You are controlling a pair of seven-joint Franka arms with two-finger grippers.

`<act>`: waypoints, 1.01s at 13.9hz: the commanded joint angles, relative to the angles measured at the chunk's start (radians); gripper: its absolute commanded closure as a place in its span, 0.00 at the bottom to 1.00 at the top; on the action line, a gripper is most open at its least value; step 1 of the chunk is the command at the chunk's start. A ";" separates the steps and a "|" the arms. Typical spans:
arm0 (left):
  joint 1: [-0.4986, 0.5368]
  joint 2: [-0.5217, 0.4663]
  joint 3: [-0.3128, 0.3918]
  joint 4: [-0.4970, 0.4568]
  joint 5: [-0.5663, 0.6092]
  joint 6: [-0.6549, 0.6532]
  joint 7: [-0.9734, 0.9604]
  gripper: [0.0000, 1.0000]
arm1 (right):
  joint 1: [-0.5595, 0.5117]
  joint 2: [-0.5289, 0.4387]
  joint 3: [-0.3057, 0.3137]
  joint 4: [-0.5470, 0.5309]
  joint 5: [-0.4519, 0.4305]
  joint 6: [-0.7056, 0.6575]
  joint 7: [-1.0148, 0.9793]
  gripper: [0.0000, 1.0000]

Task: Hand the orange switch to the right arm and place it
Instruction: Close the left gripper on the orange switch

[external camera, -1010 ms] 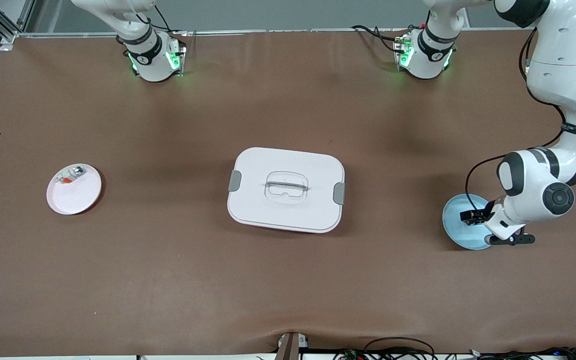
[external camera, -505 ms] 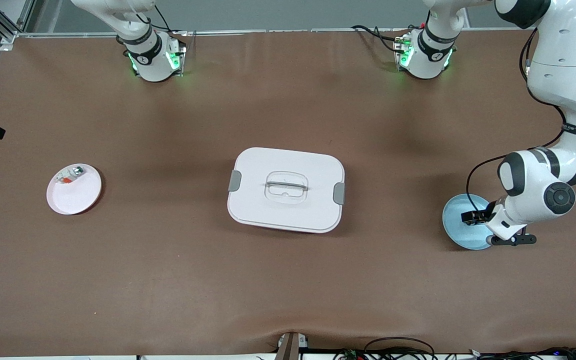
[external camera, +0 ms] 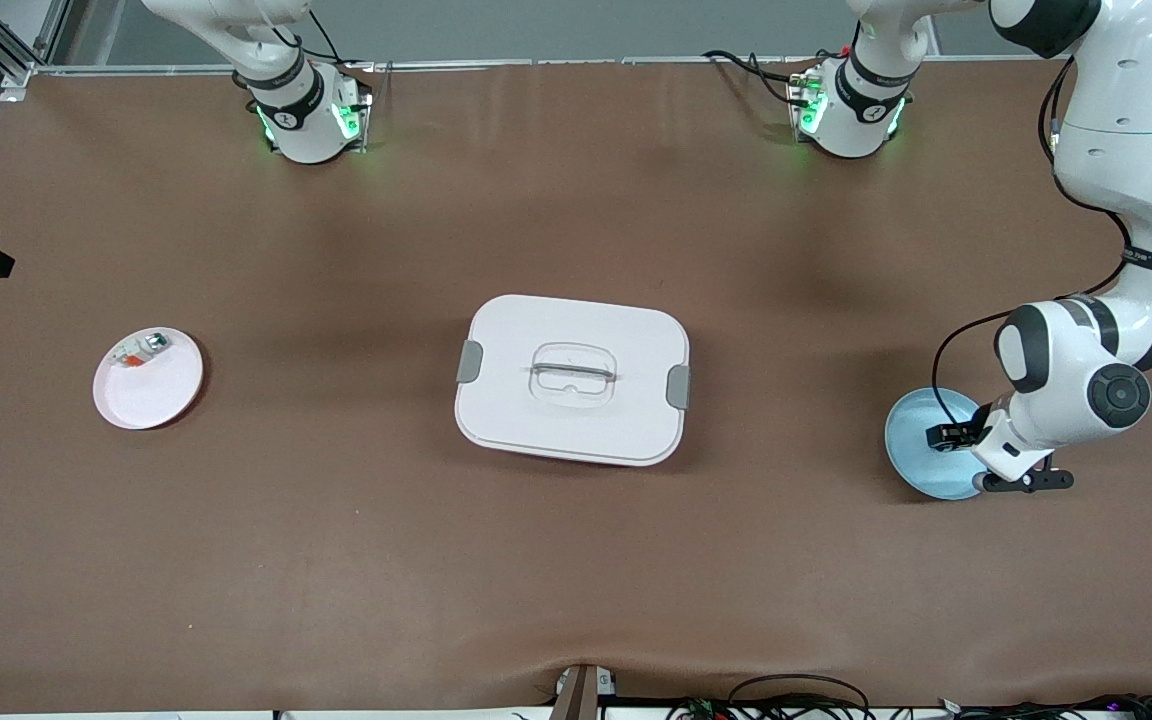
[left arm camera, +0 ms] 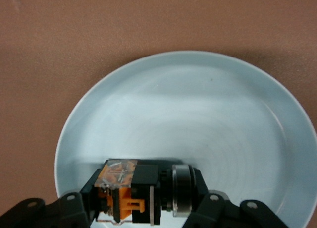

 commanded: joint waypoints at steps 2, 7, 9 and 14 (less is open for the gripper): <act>0.000 -0.022 -0.007 0.019 -0.014 -0.003 0.001 0.81 | 0.002 -0.022 0.003 -0.016 -0.019 -0.003 0.008 0.00; -0.003 -0.154 -0.039 0.036 -0.029 -0.182 -0.036 0.81 | 0.002 -0.022 0.003 -0.016 -0.019 0.000 0.008 0.00; -0.005 -0.194 -0.071 0.090 -0.046 -0.310 -0.126 0.81 | 0.002 -0.022 0.003 -0.014 -0.016 0.000 0.010 0.00; -0.002 -0.298 -0.169 0.216 -0.126 -0.581 -0.268 0.81 | 0.027 -0.011 0.003 0.006 -0.033 0.010 0.008 0.00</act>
